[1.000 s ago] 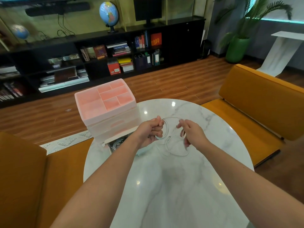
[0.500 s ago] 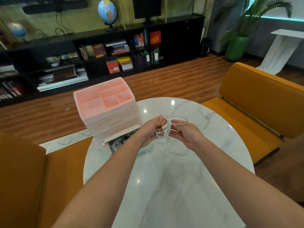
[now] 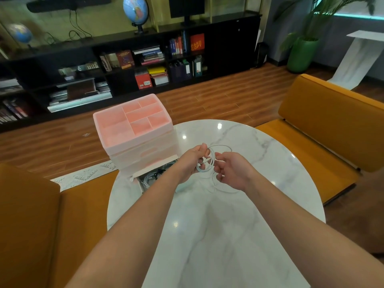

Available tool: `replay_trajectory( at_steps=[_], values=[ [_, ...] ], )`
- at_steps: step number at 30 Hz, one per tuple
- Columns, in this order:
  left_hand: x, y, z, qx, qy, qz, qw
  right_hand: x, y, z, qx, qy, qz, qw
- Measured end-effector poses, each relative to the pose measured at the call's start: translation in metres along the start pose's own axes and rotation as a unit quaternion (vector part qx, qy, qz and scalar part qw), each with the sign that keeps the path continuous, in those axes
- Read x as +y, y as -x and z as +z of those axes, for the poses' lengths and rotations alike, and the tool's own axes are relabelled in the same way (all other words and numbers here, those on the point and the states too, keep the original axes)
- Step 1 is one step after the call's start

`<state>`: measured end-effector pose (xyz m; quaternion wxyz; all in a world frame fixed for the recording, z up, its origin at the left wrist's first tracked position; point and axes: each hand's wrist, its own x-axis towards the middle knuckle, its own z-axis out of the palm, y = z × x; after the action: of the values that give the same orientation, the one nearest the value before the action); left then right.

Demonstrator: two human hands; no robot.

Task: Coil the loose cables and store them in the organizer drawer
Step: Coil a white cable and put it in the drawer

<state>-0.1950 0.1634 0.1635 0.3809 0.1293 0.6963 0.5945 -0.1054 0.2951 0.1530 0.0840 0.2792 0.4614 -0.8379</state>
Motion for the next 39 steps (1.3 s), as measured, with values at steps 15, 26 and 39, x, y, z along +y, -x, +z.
replay_trajectory(
  at_steps=[15,26,39],
  values=[
    [-0.006,-0.015,-0.004,0.071,-0.002,0.002,0.997,0.002,-0.004,-0.002,0.01,0.078,-0.032,0.996],
    [0.001,-0.01,0.012,0.037,0.029,-0.003,0.999,0.006,-0.003,0.01,-0.04,0.059,-0.066,0.995],
    [0.009,-0.022,0.022,0.078,-0.047,0.034,0.995,0.028,0.004,-0.03,0.0,0.196,0.059,0.979]
  ],
)
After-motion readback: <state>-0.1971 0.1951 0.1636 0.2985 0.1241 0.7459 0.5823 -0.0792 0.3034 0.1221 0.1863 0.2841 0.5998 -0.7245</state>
